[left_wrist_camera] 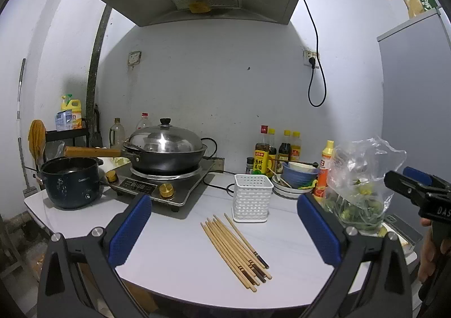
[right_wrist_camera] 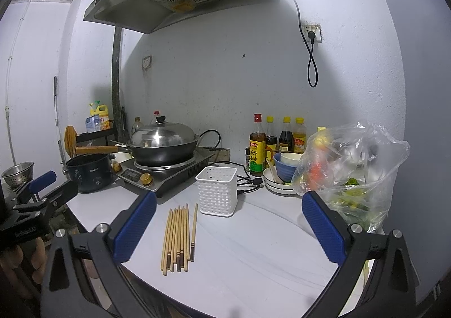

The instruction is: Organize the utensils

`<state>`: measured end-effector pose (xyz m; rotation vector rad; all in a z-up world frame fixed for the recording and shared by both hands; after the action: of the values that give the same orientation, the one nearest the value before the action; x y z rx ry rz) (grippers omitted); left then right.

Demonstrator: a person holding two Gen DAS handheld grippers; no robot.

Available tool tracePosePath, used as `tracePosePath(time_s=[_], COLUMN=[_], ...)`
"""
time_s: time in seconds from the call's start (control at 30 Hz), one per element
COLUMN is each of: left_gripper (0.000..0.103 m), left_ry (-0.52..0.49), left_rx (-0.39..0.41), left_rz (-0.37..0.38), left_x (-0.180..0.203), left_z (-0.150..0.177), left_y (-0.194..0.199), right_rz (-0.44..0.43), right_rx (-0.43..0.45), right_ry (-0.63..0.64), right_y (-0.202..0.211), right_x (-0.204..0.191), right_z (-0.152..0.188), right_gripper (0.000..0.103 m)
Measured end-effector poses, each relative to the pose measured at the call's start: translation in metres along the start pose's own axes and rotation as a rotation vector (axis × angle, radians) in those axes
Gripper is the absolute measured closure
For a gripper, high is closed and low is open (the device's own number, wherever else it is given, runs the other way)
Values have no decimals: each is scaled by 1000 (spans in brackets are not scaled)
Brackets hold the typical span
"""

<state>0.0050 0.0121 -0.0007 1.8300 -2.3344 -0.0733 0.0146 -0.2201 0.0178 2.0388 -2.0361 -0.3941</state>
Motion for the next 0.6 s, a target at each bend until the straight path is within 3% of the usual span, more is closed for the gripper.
tracePosePath(time_s=[0.6], left_gripper=[0], left_ry=[2], left_rx=[2], left_rz=[-4], left_x=[1], left_z=[-1], left_y=[0], right_rz=[7], right_rx=[13], right_ry=[-5], right_y=[5], right_x=[3], right_z=[-1], right_gripper=[1])
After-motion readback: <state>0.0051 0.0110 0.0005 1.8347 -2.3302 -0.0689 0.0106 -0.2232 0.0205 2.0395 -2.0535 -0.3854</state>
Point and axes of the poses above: each gripper's, at about its wrist camera, not at the fingertips, and y roughly against the way its jaws point, x to its right, z to its underside, the point moved 1 cm from there along -y, roughly the way its jaws point, and after that the axes turned 14 degrees about z, right-handed, at the moved point
